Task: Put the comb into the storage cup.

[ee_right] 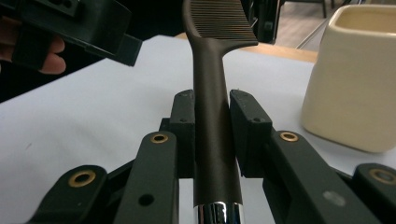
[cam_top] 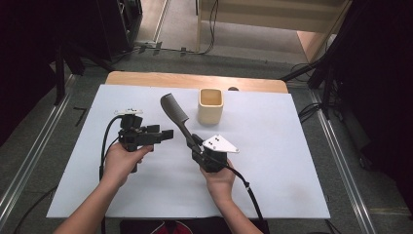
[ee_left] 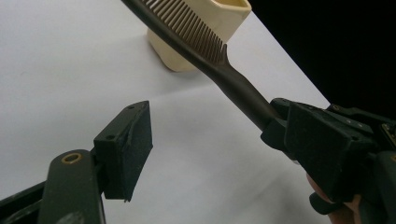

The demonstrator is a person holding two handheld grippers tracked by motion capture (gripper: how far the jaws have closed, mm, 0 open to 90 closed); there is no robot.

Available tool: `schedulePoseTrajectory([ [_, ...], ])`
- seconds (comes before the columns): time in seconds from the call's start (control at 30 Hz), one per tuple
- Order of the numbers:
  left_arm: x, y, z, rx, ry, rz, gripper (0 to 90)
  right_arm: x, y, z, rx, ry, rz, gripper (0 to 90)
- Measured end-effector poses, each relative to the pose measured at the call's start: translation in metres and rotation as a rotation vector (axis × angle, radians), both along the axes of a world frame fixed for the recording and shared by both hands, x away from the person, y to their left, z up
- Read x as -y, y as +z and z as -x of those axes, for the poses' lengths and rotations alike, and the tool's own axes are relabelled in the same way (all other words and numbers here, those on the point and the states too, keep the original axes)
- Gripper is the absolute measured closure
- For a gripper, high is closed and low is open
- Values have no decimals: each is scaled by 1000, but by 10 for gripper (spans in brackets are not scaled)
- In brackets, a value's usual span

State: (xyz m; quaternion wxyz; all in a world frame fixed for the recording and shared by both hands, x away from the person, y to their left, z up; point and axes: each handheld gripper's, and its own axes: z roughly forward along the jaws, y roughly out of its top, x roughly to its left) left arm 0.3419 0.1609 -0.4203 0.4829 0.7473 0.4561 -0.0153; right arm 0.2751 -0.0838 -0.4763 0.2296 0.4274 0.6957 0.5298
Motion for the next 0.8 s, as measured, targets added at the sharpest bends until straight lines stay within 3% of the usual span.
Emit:
schedulePoseTrajectory([
  [0.13, 4, 1, -2, 0, 3, 17, 245, -4, -1, 1, 22, -29, -19, 702],
  [0.33, 10, 7, -4, 30, 25, 55, 258, -11, -2, 2, 65, -57, -53, 702],
  [0.47, 14, 8, -7, 25, 30, 74, 258, -14, -2, 2, 84, -73, -81, 702],
  [0.7, 21, 9, -10, 47, 80, 105, 271, -19, -3, 1, 99, -101, -113, 702],
  [0.8, 25, 8, -12, 33, 86, 111, 273, -19, -2, 1, 108, -101, -119, 702],
])
